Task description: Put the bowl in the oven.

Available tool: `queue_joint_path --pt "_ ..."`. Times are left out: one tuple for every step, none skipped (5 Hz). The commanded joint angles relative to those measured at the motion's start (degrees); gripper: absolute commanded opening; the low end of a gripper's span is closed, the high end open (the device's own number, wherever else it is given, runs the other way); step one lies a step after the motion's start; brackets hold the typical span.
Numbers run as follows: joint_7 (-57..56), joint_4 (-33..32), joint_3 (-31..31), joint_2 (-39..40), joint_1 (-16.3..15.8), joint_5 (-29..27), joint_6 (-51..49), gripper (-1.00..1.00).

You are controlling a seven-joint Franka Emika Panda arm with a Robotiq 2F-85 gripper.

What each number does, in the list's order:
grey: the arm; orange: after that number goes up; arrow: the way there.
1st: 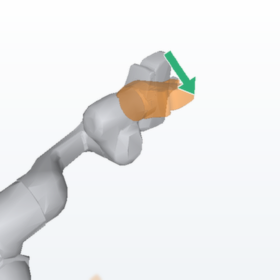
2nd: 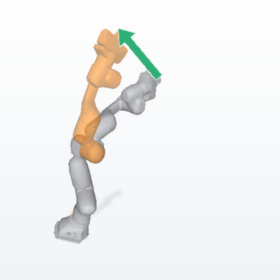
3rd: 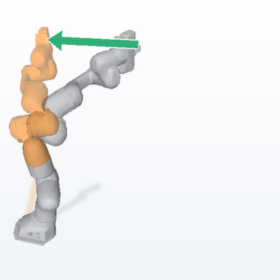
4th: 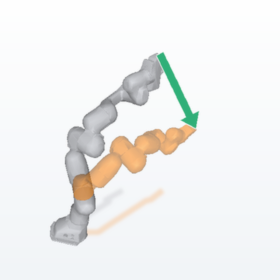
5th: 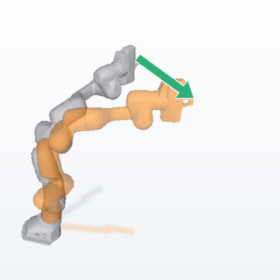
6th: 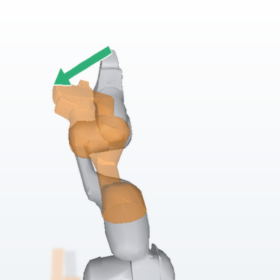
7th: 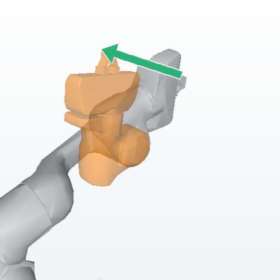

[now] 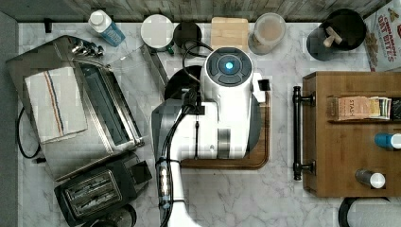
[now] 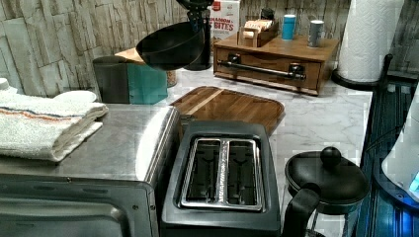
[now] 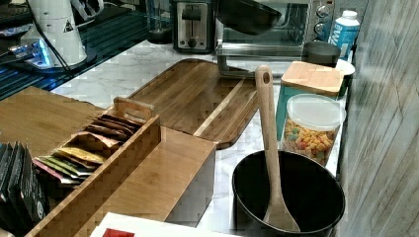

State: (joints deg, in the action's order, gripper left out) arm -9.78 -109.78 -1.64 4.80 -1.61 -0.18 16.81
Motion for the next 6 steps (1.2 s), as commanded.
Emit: queue_joint_path --pt "-28.6 4.6 3.7 2.7 -2.4 -4.6 11.5 -1.00" --pt "-33.9 5.4 5.8 3.9 -3.7 -5.1 14.6 -1.00" --pt "-37.1 5.5 8.1 5.3 -4.6 -4.9 16.9 -1.00" --pt "-38.8 5.7 10.7 6.8 -5.0 -4.6 19.2 -1.00" --pt "-40.5 7.3 11.6 10.1 -6.3 -4.3 20.3 -1.00" --pt "-43.2 9.2 13.1 13.1 -6.2 -5.0 20.1 -1.00"
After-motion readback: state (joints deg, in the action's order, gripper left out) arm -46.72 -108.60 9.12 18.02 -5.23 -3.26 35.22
